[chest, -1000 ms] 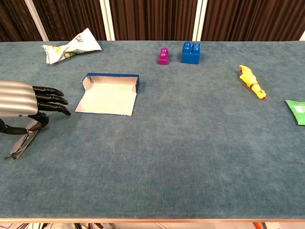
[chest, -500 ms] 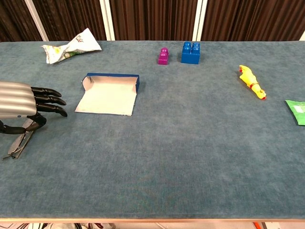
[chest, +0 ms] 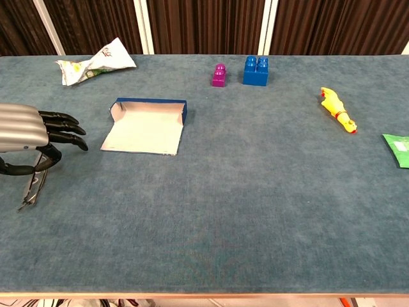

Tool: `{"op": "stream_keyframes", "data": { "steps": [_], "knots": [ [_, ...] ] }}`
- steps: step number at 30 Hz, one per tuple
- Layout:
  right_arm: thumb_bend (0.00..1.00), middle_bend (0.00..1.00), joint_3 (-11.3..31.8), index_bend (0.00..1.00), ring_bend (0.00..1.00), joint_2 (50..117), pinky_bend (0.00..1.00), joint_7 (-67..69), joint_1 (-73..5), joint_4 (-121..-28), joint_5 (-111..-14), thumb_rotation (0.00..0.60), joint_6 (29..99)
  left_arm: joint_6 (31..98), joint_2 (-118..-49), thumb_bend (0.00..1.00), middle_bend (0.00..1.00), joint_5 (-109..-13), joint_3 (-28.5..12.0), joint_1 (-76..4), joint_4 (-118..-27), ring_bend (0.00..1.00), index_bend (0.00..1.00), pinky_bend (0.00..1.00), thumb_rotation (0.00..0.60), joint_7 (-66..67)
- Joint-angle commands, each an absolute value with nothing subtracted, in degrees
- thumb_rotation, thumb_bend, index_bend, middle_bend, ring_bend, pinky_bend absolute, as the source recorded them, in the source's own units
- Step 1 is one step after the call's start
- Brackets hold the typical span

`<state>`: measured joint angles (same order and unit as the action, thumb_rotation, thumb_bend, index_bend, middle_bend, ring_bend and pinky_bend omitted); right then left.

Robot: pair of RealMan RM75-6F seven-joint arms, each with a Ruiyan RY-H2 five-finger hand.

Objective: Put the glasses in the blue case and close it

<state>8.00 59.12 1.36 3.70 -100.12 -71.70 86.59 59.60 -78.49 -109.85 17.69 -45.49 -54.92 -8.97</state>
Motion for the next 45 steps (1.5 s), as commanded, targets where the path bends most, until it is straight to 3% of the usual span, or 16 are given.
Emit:
{"op": "stream_keyframes", "data": {
  "steps": [1, 14, 24, 35, 45],
  "knots": [
    [0.14, 0.02, 8.0, 0.00, 0.13, 59.1, 0.24, 1.5, 3.7, -100.2, -71.8, 0.600, 86.5, 57.8, -76.5, 0.42, 0.12, -106.7, 15.7, -46.0, -59.0, 0.00, 0.59, 0.00, 0.600, -9.3],
    [0.14, 0.02, 7.8, 0.00, 0.13, 58.7, 0.24, 2.3, 3.7, -100.3, -72.1, 0.600, 86.2, 45.8, -71.3, 0.42, 0.10, -88.6, 4.6, -48.8, -75.4, 0.00, 0.61, 0.00, 0.600, -0.3],
    [0.14, 0.02, 7.8, 0.00, 0.13, 58.6, 0.24, 2.8, 3.8, -100.3, -72.3, 0.600, 86.2, 36.8, -73.7, 0.42, 0.08, -66.9, -3.4, -53.4, -81.1, 0.00, 0.61, 0.00, 0.600, 14.2],
    [0.14, 0.02, 7.7, 0.00, 0.13, 58.2, 0.24, 4.4, 3.9, -100.5, -72.2, 0.600, 85.7, 39.2, -80.4, 0.42, 0.06, -33.8, -5.6, -61.9, -82.2, 0.00, 0.61, 0.00, 0.600, 28.8],
    [0.14, 0.02, 7.6, 0.00, 0.13, 57.7, 0.24, 6.3, 3.8, -100.2, -72.3, 0.600, 84.9, 45.6, -85.5, 0.42, 0.05, -16.5, -5.2, -69.0, -82.3, 0.00, 0.61, 0.00, 0.600, 37.1]
  ]
}}
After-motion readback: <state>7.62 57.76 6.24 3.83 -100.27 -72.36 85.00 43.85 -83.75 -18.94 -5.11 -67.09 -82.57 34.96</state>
